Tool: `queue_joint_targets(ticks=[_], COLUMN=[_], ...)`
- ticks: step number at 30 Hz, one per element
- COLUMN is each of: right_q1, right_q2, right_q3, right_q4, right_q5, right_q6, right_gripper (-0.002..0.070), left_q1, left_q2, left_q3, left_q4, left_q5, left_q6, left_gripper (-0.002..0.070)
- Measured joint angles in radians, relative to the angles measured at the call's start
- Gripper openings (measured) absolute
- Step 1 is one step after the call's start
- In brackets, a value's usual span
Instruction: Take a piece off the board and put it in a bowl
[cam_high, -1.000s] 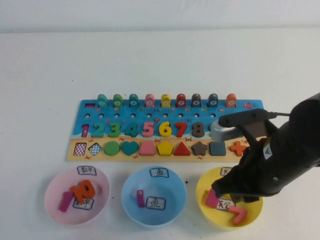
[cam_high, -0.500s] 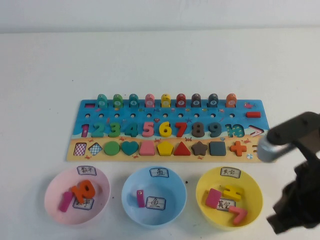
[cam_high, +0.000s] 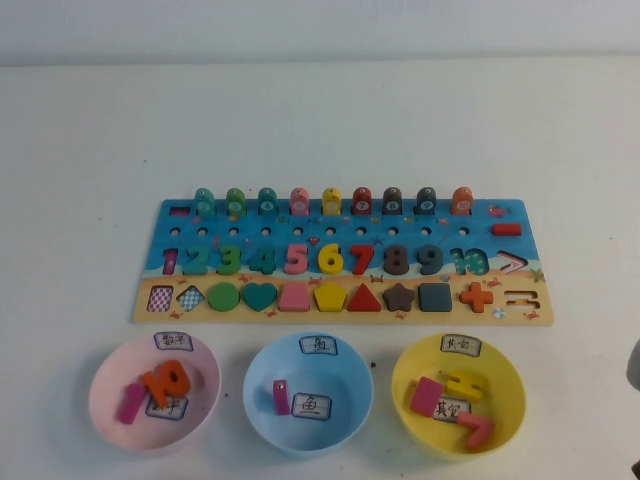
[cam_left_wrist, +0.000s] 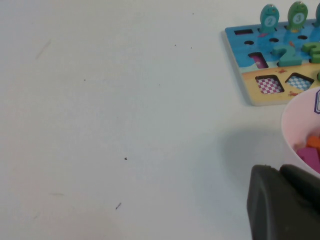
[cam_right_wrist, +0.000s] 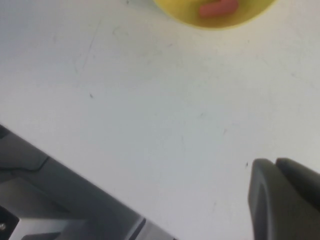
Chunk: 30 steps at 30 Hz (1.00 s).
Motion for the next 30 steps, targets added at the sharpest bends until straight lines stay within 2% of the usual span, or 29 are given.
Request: queue_joint_targets(ticks=[4,6,10,17,24,30], right_q1=[-0.002,-0.029,-0.174,-0.469,-0.576,-0.589], right_q2=[-0.012,-0.045,-0.17,-0.524,-0.746,-0.894], right_q3=[0.037,0.102,0.321,0.807,0.843,0.843], right_q4=[-0.023,-0.027,-0.029,-0.032,-0.039,-0.04], right_q5=[-0.112,-0.242,-0.552,-1.128,-1.182,-1.026], right_q6=[0.0,0.0,-0.002,-0.002,-0.002,-0.002], right_gripper=[-0.0016,-0.0016,-0.0016,-0.0017,-0.0017,-0.0017], left_q1=[0.0,0.0,0.0,0.0,0.0,0.0], left_q2=[0.0,0.0,0.0,0.0,0.0,0.0], left_q3=[0.0,0.0,0.0,0.0,0.0,0.0], left_q4=[0.0,0.0,0.0,0.0,0.0,0.0], left_q5=[0.0,0.0,0.0,0.0,0.0,0.0], left_q6=[0.0,0.0,0.0,0.0,0.0,0.0], left_gripper=[-0.0001,-0.0001,-0.0001,-0.0001,-0.0001,-0.0001])
